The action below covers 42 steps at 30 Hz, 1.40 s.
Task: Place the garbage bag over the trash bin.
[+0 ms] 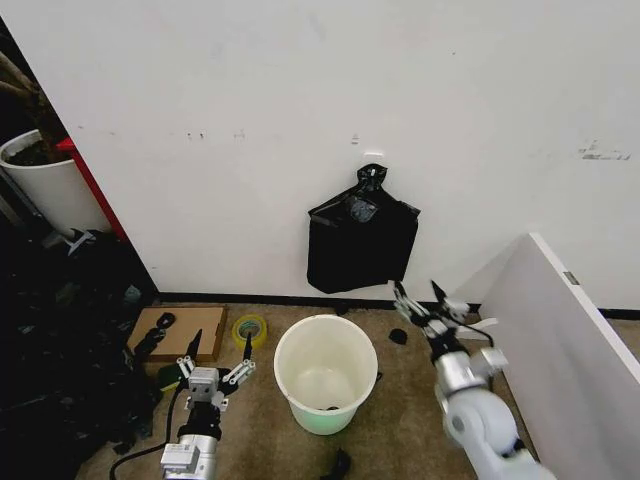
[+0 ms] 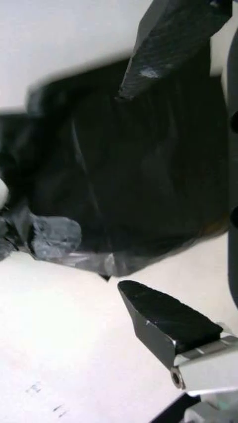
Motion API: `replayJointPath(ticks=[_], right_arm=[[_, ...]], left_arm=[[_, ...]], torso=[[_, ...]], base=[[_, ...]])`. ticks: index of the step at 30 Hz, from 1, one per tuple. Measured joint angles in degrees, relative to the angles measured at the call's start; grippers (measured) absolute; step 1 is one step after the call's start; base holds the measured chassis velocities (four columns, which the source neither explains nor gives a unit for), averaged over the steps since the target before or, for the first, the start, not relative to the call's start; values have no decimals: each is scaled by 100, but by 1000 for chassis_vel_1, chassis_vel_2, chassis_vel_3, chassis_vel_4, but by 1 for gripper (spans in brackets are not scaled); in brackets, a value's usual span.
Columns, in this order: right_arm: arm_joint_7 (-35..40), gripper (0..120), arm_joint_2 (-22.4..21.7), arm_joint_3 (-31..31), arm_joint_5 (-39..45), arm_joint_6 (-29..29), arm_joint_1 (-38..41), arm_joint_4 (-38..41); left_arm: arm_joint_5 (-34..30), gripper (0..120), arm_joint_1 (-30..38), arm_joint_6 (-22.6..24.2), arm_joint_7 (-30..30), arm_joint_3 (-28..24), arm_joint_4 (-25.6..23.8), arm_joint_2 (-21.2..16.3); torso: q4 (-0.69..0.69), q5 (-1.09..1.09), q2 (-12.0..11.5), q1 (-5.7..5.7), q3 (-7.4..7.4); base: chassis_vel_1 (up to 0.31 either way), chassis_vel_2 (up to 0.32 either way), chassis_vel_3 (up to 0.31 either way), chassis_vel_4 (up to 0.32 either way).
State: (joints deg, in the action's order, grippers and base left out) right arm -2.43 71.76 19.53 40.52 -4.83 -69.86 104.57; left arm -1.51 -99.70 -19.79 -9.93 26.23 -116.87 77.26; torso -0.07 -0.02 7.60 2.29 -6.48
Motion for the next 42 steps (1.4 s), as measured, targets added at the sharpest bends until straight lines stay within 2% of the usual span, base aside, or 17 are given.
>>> replayJointPath(ticks=[3,11,17,28,30,34,35,41,42], right_arm=[[-132,100,3,-277,362,103,604,-432],[-348,100,233,-692,521,152,1563,-1284],[-442,100,418,-667,713,138,1968,-1741],[-580,98,514,-712,845,168,2369,-1911],[-581,94,557,-735,745,167,2433,-1984],[-553,78,623,-738,615,149,2504,-2117],[-553,78,623,-738,615,149,2504,-2117],[-518,53,655,-711,627,146,2518,-2133],[-516,53,655,-709,630,146,2518,-2133]], left_arm=[[-2,100,-73,-24,6,17,-50,38],[92,100,-252,-86,20,14,-125,149],[113,100,-277,-91,20,8,-145,191],[112,100,-247,-79,-3,2,-138,188],[105,100,-244,-65,-16,3,-138,190],[119,100,-259,-61,-20,4,-176,184],[119,100,-259,-61,-20,4,-176,184],[119,100,-258,-62,-31,6,-196,182],[119,100,-258,-62,-31,5,-196,182]], torso=[[-2,0,0,0,0],[-2,1,0,0,0],[-2,0,0,0,0],[-3,-1,0,0,1],[-3,-1,0,0,1],[-2,0,0,0,1],[-2,0,0,0,1],[-2,-1,0,-1,1],[-3,0,0,-1,1]], base=[[0,0,0,0],[0,0,0,0],[0,0,0,0],[0,0,0,0],[0,0,0,0],[0,0,0,0],[0,0,0,0],[0,0,0,0],[0,0,0,0]])
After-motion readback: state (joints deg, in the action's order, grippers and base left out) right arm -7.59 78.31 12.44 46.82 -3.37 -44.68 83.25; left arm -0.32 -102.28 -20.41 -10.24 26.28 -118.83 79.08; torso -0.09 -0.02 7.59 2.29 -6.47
